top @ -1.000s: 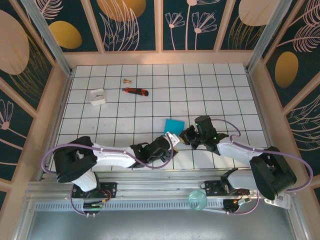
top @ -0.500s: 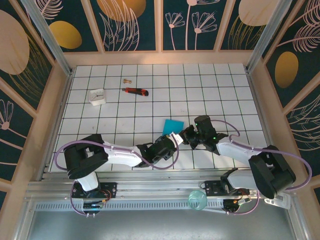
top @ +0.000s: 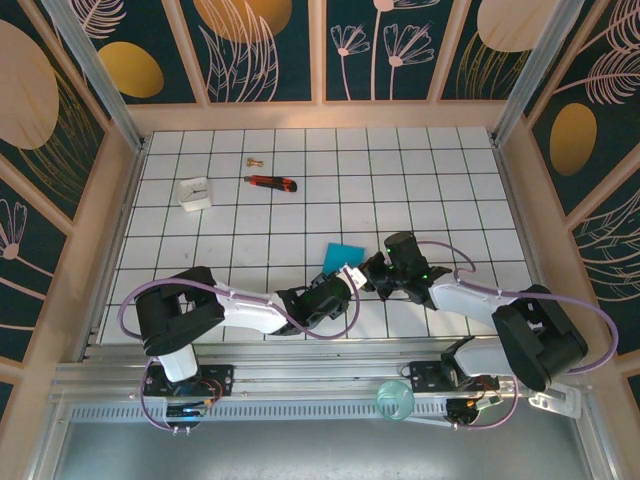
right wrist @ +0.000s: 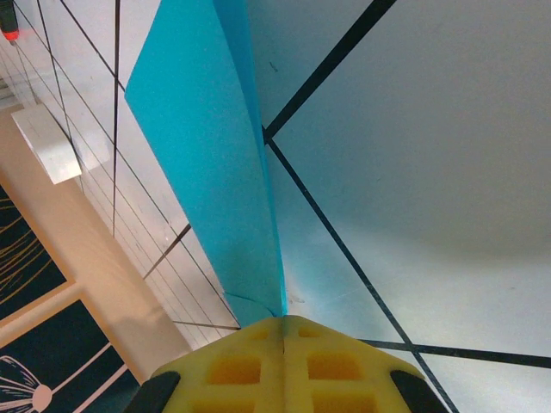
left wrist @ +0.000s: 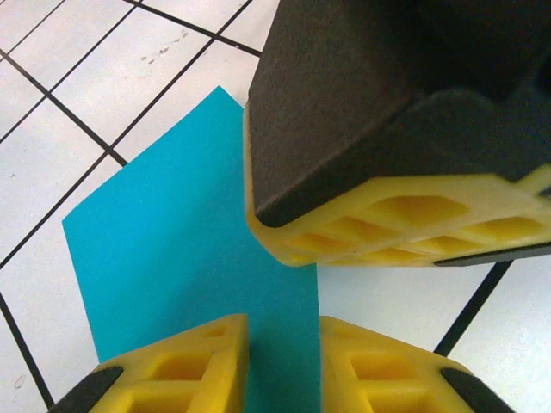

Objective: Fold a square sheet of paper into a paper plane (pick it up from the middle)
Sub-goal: Fold the wing for the fifth time at the center of the table.

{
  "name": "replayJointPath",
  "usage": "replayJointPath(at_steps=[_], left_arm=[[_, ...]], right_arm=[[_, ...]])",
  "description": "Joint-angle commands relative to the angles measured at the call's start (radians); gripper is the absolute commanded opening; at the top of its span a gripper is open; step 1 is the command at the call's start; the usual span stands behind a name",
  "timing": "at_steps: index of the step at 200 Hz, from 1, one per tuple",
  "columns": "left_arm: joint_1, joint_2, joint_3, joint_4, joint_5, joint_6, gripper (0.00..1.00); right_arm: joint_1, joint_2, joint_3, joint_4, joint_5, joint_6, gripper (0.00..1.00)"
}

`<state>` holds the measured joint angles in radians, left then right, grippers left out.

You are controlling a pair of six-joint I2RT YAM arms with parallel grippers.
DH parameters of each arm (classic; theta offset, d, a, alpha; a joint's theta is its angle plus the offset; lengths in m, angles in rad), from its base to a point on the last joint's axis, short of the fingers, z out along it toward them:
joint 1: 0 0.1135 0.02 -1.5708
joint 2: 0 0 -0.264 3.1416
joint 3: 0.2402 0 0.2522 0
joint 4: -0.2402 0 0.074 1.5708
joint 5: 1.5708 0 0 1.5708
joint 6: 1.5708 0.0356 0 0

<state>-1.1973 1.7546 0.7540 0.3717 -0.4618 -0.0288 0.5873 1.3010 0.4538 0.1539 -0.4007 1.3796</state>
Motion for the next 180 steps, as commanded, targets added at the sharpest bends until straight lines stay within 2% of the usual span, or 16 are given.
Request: replayJointPath(at_steps=[1,67,129,162,180], left_arm=[[-0.005,0.017,0.011,0.024,-0.032,0.007,0.23],[-0.005,0.018,0.003,0.055,-0.029,-0.031,0.07],[-0.004,0.005,0.001,0.038,-0.003,-0.077,0.0],[0.007,0.005,0.014,0.014,0.043,-0.115,0.0],[0.029,0.0,0.018,0.005,0.089,-0.136,0.0]], right_arm=[[0.015,0.012,0.002,0.029,-0.003,0.019,0.0],[0.017,0.017,0.0,0.035,-0.003,0.016,0.0],[-0.024,-0.027,0.011,0.004,0.002,-0.027,0.21],[-0.035,-0.103,0.013,-0.055,0.024,-0.07,0.25],[-0.081,-0.143,0.01,-0.096,0.045,-0.104,0.26]])
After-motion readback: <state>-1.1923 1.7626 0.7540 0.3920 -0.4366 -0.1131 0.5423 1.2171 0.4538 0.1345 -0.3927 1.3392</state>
